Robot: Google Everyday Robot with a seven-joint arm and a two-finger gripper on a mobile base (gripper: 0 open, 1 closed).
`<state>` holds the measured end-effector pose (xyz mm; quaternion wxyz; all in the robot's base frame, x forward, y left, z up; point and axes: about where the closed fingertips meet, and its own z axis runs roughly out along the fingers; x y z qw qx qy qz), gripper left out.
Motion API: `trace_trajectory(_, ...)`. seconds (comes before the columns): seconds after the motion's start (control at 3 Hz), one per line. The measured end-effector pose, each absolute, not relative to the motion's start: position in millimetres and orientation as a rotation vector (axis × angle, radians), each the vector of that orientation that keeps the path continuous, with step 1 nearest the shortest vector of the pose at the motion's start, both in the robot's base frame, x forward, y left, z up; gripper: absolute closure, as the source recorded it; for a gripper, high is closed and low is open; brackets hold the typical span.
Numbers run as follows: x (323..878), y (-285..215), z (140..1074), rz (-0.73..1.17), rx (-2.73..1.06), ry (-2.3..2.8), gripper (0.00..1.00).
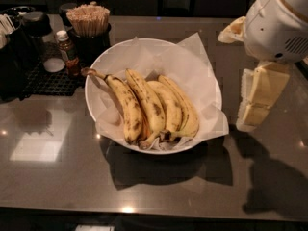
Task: Pick banana from white bowl
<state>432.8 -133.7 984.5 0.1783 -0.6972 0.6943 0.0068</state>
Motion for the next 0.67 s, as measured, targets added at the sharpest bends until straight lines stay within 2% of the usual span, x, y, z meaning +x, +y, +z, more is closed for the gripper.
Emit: trace_trajectory(0.67,427,-73,958,0.188,-2.209,1.811,0.00)
